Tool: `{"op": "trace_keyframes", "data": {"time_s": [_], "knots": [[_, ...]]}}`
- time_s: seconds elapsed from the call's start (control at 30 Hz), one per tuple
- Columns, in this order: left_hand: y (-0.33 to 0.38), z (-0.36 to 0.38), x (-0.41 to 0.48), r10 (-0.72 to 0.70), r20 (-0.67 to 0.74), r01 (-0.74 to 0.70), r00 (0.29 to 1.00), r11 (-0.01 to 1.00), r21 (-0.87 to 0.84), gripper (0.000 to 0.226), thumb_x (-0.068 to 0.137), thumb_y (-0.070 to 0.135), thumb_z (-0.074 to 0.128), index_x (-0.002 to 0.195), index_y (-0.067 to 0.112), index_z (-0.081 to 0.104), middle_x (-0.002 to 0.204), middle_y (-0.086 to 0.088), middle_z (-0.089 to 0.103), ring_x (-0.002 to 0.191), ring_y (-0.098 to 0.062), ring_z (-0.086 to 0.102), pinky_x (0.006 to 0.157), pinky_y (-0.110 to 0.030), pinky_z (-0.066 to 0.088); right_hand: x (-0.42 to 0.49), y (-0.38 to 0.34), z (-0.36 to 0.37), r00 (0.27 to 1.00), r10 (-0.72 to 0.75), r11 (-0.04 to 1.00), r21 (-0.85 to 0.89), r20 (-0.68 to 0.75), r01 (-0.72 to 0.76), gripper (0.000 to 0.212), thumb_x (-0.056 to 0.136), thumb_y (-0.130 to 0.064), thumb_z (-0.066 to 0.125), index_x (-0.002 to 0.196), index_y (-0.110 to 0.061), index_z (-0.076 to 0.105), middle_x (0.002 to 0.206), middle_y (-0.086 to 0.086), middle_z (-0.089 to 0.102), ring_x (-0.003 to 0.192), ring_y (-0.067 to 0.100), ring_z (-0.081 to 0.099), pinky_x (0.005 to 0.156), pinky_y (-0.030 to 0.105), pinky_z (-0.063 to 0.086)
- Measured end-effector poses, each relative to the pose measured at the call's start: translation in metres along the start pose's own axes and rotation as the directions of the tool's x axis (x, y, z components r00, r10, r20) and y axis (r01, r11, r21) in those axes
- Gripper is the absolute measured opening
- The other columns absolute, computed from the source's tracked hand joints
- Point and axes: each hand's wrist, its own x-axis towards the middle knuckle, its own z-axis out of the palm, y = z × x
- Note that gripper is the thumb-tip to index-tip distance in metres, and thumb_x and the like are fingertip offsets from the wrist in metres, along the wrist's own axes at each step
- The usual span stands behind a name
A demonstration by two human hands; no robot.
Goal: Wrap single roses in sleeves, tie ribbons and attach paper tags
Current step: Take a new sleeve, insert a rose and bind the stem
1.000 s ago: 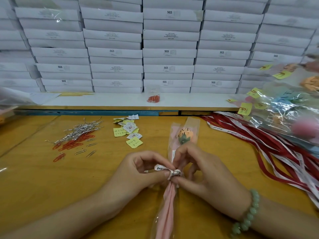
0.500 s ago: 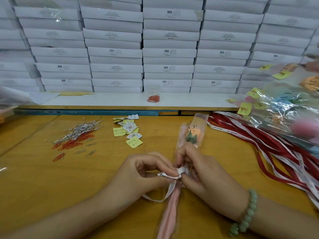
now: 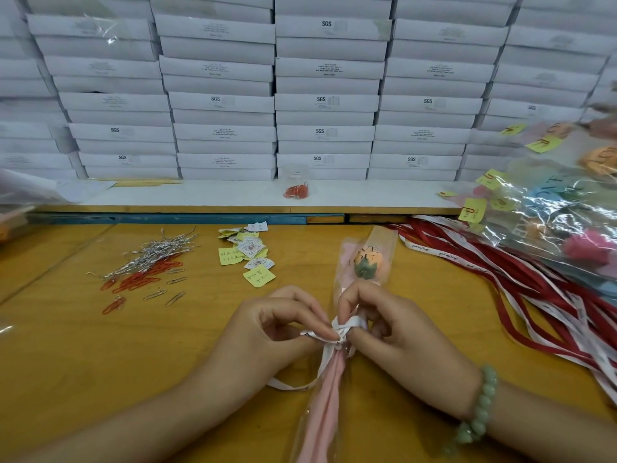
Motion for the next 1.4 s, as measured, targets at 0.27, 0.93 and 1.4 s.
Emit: {"op": "trace_keyframes", "data": {"time_s": [0.27, 0.93, 1.4], "knots": [[0.0006, -0.0004, -0.0002, -0.024, 0.014, 0.023, 1.000, 0.999, 0.023, 0.017, 0.070, 0.012, 0.073, 0.074, 0.027, 0.080, 0.092, 0.003, 0.067, 0.077, -0.018, 0.061, 0.062, -0.023, 0.044, 0.0014, 0.0020, -0.0030, 0.998, 0.056, 0.994, 0.095, -0.030, -0.053, 0.024, 0.080, -0.001, 0.066, 0.088, -0.023, 0.060, 0.083, -0.007, 0.062, 0.065, 0.009, 0.056, 0.052, 0.021, 0.040], [0.0036, -0.0017, 0.0014, -0.076, 0.029, 0.076, 0.997, 0.997, 0.017, 0.028, 0.076, -0.006, 0.074, 0.075, 0.021, 0.080, 0.090, 0.000, 0.072, 0.083, -0.012, 0.067, 0.069, -0.019, 0.052, 0.0003, 0.0006, -0.0037, 1.000, 0.021, 0.997, -0.075, -0.001, -0.021, 0.015, 0.078, -0.012, 0.071, 0.076, -0.024, 0.061, 0.062, -0.008, 0.055, 0.052, 0.003, 0.047, 0.051, 0.011, 0.033], [0.0057, -0.0004, -0.0018, -0.006, 0.093, 0.003, 0.996, 0.999, 0.033, 0.011, 0.075, 0.022, 0.075, 0.082, 0.027, 0.080, 0.099, 0.008, 0.066, 0.096, -0.017, 0.065, 0.079, -0.022, 0.053, -0.0017, -0.0005, 0.0000, 0.999, 0.036, 0.990, -0.135, -0.003, -0.036, 0.020, 0.084, -0.011, 0.065, 0.092, -0.028, 0.058, 0.074, -0.001, 0.062, 0.064, 0.018, 0.058, 0.056, 0.030, 0.046]]}}
